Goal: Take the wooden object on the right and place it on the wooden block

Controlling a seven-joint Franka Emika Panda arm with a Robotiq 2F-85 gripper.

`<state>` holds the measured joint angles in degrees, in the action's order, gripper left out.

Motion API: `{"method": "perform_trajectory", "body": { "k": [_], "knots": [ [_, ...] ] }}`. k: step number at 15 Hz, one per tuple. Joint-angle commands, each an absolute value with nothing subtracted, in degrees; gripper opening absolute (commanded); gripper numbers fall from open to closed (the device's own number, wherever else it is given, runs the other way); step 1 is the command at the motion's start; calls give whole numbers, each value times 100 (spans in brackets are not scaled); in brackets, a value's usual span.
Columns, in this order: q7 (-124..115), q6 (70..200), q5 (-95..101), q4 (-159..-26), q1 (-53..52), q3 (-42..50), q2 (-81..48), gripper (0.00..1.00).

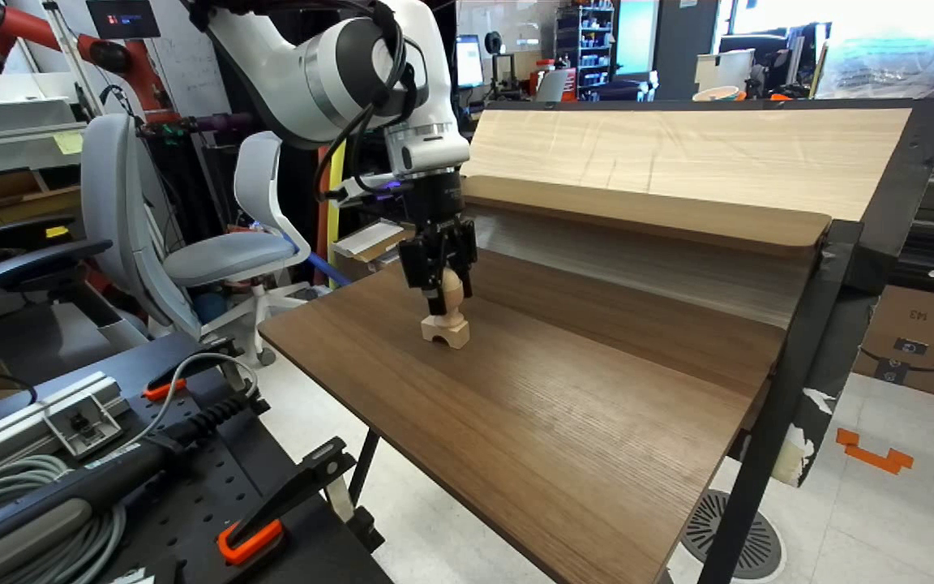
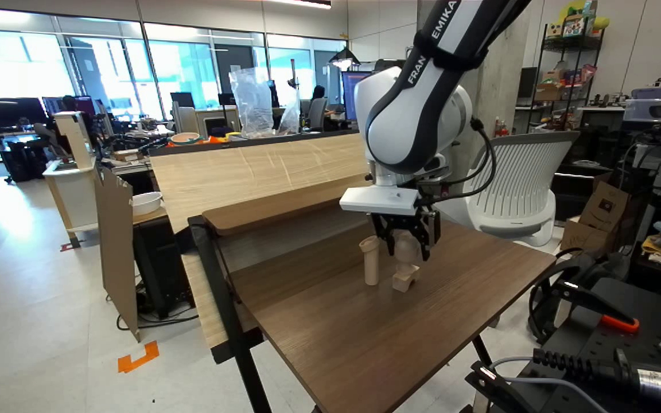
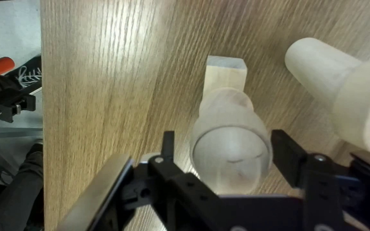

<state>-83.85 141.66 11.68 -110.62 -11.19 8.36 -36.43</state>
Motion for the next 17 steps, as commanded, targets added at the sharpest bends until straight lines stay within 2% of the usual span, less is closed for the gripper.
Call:
{"method": "perform_trajectory", "body": {
  "k": [1,10,14,15,17],
  "knots": [
    [-8428,14225,1073,-10952,-1177,864,-3718,100],
    [-8178,13995,1142,-11154,-1193,813,-3148,100],
    [-7574,12992,1245,-11407,-1140,699,-2292,100],
    [-7870,13393,1197,-11039,-1113,724,-2915,100],
    [-7693,13085,1216,-11156,-1077,668,-2547,100]
  ]
}}
